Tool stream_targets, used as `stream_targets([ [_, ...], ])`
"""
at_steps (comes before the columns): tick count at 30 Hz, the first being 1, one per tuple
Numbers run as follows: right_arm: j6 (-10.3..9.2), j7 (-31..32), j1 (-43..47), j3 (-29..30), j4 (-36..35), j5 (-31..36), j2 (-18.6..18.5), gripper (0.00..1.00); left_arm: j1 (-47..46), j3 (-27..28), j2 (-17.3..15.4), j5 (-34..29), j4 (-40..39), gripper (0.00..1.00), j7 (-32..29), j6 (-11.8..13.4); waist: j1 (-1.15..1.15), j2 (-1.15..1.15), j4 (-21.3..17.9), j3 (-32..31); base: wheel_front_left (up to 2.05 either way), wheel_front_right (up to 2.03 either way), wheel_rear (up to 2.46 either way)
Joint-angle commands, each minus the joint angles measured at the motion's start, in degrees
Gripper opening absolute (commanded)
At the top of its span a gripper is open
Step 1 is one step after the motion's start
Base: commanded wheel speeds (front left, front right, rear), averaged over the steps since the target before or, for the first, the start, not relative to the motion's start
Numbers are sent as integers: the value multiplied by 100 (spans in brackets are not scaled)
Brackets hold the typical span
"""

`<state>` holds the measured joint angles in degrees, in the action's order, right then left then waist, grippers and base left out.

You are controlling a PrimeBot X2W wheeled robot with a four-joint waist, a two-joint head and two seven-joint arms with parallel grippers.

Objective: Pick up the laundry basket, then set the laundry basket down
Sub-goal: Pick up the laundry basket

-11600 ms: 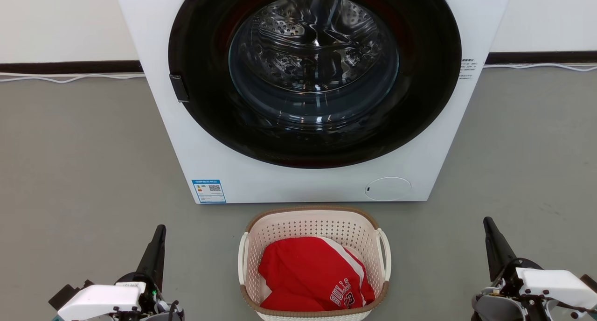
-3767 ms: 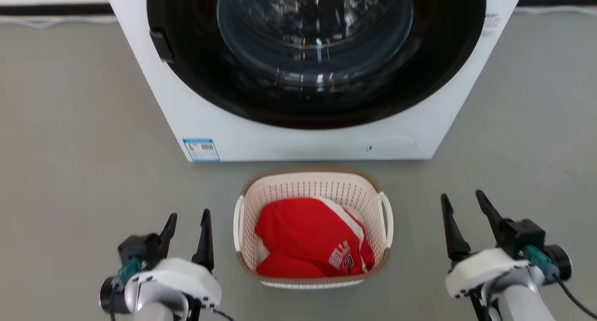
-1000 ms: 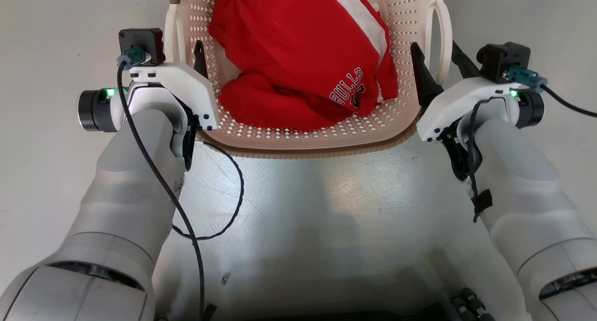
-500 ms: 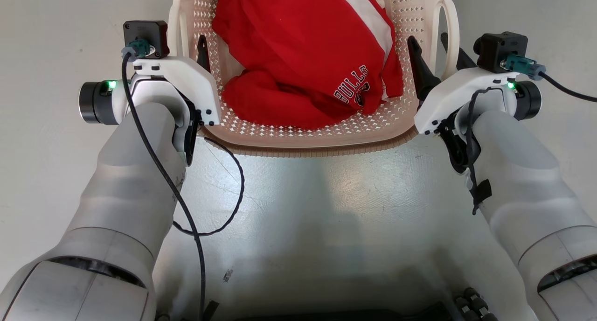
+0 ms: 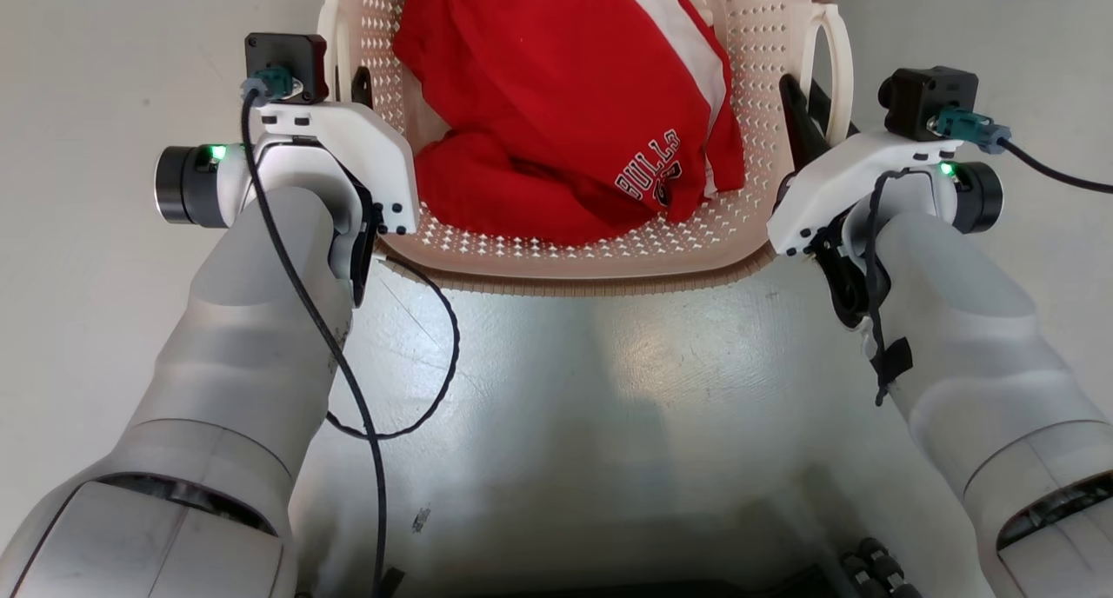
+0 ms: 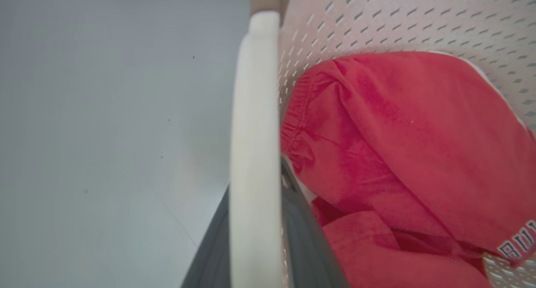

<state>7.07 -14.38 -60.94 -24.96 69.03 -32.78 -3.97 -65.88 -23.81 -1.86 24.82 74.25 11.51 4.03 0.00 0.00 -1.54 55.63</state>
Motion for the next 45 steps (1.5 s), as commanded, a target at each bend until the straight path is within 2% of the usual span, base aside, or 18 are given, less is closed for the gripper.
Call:
stream_targets([
  [1, 42, -62, 324, -199, -12, -75, 109, 0, 182, -16, -157, 4, -32, 0, -105, 35, 0, 0, -15, -115, 0, 0, 0],
  [7, 42, -19, 401, -415, 116, -298, 109, 0, 359, -47, -149, 60, -31, 0, -320, 41, 0, 0, -34, -427, 0, 0, 0],
  [16, 42, 288, 590, -662, 305, -698, 109, 0, 767, -146, -121, 161, -30, 0, -694, 87, 0, 0, -64, -1233, 0, 0, 0],
  [20, 42, 467, 724, -852, 343, -785, 109, 0, 1007, -213, -108, 234, -30, 0, -930, 91, 0, 0, -70, -1689, 0, 0, 0],
  [26, 42, 753, 940, -990, 430, -905, 109, 0, 1436, -383, -104, 474, -30, 0, -1388, -110, 0, 0, -112, -2470, 0, 0, 0],
  [36, 42, 1296, 1566, -1189, 482, -1113, 109, 0, 2169, -744, -102, 869, -39, 0, -2008, -177, 0, 0, -212, -3791, 0, 0, 0],
  [45, 42, 1789, 2203, -1224, 491, -1117, 109, 0, 2888, -1106, -102, 1208, -172, 0, -2323, -193, 0, 0, -301, -4825, 0, 0, 0],
])
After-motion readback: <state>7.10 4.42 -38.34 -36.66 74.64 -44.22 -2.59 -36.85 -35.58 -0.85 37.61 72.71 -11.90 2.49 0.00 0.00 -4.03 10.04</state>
